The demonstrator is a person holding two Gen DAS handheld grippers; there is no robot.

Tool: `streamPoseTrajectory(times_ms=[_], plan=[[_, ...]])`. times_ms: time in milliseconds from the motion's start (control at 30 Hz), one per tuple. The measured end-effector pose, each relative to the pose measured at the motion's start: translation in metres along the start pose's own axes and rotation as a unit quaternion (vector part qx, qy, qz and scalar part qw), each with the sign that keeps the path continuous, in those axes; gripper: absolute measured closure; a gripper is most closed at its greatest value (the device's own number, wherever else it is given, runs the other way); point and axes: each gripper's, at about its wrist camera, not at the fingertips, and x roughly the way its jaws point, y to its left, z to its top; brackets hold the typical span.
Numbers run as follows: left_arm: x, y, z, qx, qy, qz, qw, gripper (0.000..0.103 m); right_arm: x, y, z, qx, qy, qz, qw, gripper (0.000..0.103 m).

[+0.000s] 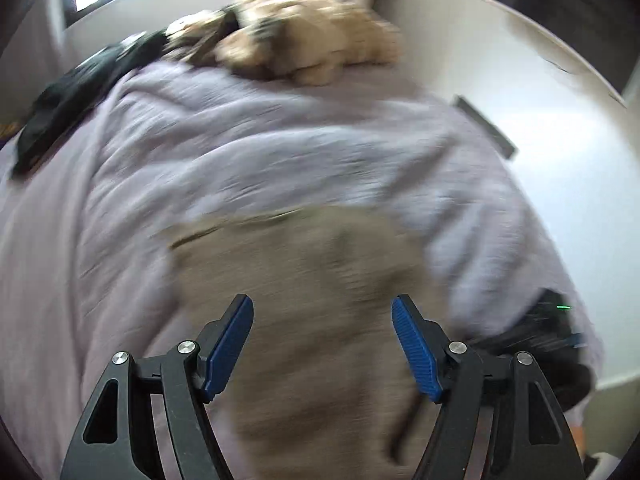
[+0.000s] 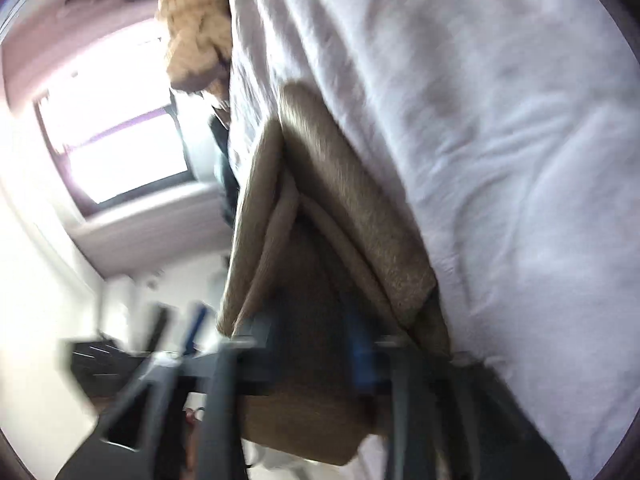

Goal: Fold small clothes
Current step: 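Carry the sweater with the right tool while the left tool opens and releases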

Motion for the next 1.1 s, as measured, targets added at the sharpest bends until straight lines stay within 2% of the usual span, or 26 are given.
streamPoseTrajectory(times_ms=[33, 67, 133, 267, 300, 333, 367, 433, 533, 567, 600, 633, 667, 733, 767, 800, 933, 1000, 1100], plan=[[0.005, 0.017, -0.004, -0.018, 0.011, 0.011, 0.9997, 0.030, -0.003, -0.001, 0.001, 0.008, -0.005, 0.027, 1.000, 0.032], [0.010, 0.033, -0.010, -0.037, 0.022, 0.023, 0.9988, 0.030, -0.007, -0.001, 0.001, 0.014, -0.008, 0.049, 0.999, 0.031], [0.019, 0.057, -0.022, -0.060, 0.038, 0.039, 0.9967, 0.030, -0.007, 0.001, 0.003, 0.015, -0.003, 0.055, 0.998, 0.030], [0.041, 0.076, -0.046, -0.072, 0.079, 0.063, 0.9923, 0.030, 0.022, 0.022, 0.009, -0.042, 0.050, -0.057, 0.996, 0.033], [0.042, 0.075, -0.050, -0.073, 0.083, 0.062, 0.9919, 0.030, 0.031, 0.031, 0.009, -0.068, 0.062, -0.097, 0.991, 0.051], [0.042, 0.074, -0.053, -0.073, 0.082, 0.061, 0.9921, 0.030, 0.038, 0.040, 0.008, -0.098, 0.070, -0.139, 0.983, 0.083], [0.039, 0.072, -0.054, -0.072, 0.079, 0.061, 0.9924, 0.030, 0.042, 0.052, 0.004, -0.134, 0.070, -0.170, 0.974, 0.082], [0.034, 0.067, -0.053, -0.066, 0.070, 0.054, 0.9939, 0.030, 0.035, 0.082, -0.008, -0.198, 0.056, -0.146, 0.968, 0.083], [0.032, 0.055, -0.053, -0.044, 0.059, 0.048, 0.9962, 0.030, 0.021, 0.098, -0.016, -0.234, 0.037, -0.137, 0.962, 0.083], [0.035, 0.053, -0.052, -0.037, 0.063, 0.049, 0.9961, 0.030, 0.017, 0.094, -0.016, -0.232, 0.035, -0.149, 0.961, 0.083], [0.040, 0.051, -0.054, -0.031, 0.070, 0.052, 0.9957, 0.030, 0.017, 0.084, -0.013, -0.225, 0.034, -0.180, 0.957, 0.083], [0.047, 0.048, -0.057, -0.026, 0.078, 0.053, 0.9953, 0.030, 0.019, 0.070, -0.009, -0.214, 0.037, -0.225, 0.950, 0.083], [0.053, 0.047, -0.060, -0.021, 0.083, 0.052, 0.9949, 0.025, 0.022, 0.058, -0.005, -0.202, 0.045, -0.262, 0.943, 0.082], [0.053, 0.047, -0.064, -0.021, 0.085, 0.062, 0.9942, 0.019, 0.009, 0.047, -0.012, -0.191, 0.045, -0.271, 0.942, 0.081], [0.050, 0.047, -0.064, -0.021, 0.084, 0.061, 0.9945, 0.019, 0.000, 0.051, -0.016, -0.191, 0.033, -0.267, 0.944, 0.080], [0.047, 0.049, -0.064, -0.019, 0.083, 0.061, 0.9945, 0.019, -0.002, 0.056, -0.018, -0.198, 0.023, -0.275, 0.940, 0.080], [0.035, 0.056, -0.069, -0.006, 0.086, 0.079, 0.9931, 0.019, -0.032, 0.077, -0.036, -0.245, -0.019, -0.341, 0.907, 0.076], [0.028, 0.059, -0.074, -0.001, 0.089, 0.090, 0.9919, 0.019, -0.045, 0.087, -0.039, -0.242, -0.027, -0.338, 0.909, 0.076], [0.017, 0.061, -0.081, -0.003, 0.090, 0.083, 0.9925, 0.019, -0.052, 0.118, -0.053, -0.262, -0.031, -0.309, 0.914, 0.076]])
